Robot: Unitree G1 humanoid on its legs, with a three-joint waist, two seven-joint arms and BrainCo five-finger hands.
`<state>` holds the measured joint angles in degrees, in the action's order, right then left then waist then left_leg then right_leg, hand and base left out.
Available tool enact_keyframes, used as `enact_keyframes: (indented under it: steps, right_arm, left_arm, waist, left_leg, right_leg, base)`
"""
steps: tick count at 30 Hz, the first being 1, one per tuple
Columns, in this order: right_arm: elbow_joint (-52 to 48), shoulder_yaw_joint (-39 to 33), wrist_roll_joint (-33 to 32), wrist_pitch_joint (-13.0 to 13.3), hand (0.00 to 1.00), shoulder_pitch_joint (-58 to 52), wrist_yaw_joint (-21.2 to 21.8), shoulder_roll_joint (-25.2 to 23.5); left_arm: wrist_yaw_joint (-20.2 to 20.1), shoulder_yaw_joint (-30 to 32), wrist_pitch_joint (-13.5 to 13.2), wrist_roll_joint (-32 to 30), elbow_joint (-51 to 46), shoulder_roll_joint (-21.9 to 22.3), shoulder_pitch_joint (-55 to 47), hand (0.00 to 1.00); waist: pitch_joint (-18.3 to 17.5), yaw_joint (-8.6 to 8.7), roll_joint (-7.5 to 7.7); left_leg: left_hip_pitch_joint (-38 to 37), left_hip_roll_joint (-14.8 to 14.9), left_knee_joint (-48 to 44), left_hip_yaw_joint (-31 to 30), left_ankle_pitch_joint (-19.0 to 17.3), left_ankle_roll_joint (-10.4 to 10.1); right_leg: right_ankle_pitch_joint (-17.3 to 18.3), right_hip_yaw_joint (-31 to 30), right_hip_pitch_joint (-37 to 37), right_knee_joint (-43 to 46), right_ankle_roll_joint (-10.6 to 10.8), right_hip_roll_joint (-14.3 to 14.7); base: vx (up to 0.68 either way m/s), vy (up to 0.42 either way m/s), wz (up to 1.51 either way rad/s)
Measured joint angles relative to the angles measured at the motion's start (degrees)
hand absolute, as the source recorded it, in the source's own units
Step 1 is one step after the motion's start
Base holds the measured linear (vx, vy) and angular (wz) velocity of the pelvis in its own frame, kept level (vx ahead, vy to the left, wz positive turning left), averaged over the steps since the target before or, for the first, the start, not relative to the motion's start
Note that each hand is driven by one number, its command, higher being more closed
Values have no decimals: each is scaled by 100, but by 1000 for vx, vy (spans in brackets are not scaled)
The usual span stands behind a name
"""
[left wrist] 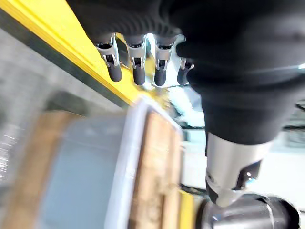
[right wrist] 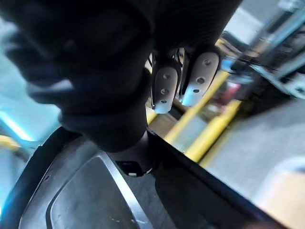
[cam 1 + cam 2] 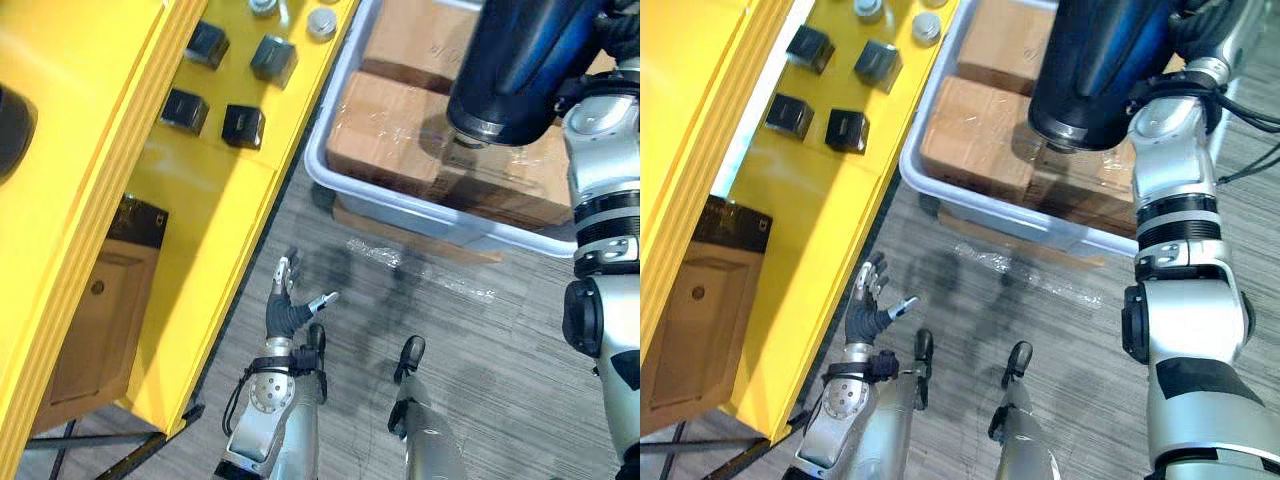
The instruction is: Walk over and take plastic housings, then place them on the shelf
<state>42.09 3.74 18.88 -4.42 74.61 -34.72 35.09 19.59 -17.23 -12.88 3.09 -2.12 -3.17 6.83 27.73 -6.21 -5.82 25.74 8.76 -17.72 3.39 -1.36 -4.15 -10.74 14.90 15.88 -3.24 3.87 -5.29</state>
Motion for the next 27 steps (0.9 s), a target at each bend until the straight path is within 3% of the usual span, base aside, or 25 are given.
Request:
enact_keyframes:
  steps: [5, 9, 16, 22, 27]
  right_arm:
    - [-947, 449, 781, 14, 100, -722, 52, -489]
    - [-1753, 635, 1126, 26, 100, -1422, 204, -878]
    - [-3197, 827, 1532, 180, 100, -2532, 444, -1516]
    - [-3594, 1238, 1543, 339, 100, -3061, 628, -2031]
    - [-3648, 1563, 1545, 364, 100, -3261, 808, -2370]
  left_arm:
    - [-123, 4, 1, 1072, -6, 8, 743, 0]
    - [-115, 0, 5, 1547, 156, 21, 1368, 0]
    - [15, 14, 38, 2385, 506, 50, 1557, 0]
    - [140, 2, 231, 2507, 739, 139, 1726, 0]
    - [359, -4, 563, 2244, 1419, 179, 1787, 0]
  waist:
    - [-247, 250, 194]
    - [-592, 379, 378]
    - [-1329, 518, 497]
    - [-1764, 535, 504]
    - [-1967, 516, 607]
  left_leg:
    - [-444, 23, 367, 129, 90, -46]
    - [-970, 1, 854, 171, 242, -106]
    - [-1926, -52, 1663, 284, 456, -165]
    - [-2392, -76, 2195, 312, 670, -171]
    - [-2481, -84, 2222, 270, 691, -150]
  right_leg:
    - [14, -45, -216, -5, -23, 30]
    - [59, -50, -518, -29, -89, 56]
    - [218, -9, -1117, -146, -131, 59]
    - [305, 23, -1346, -149, -113, 61]
    - [305, 31, -1445, -154, -114, 53]
  base:
    - [43, -12, -9]
    - [72, 4, 1]
    - [59, 14, -2]
    - [-13, 28, 2]
    - [-46, 28, 4]
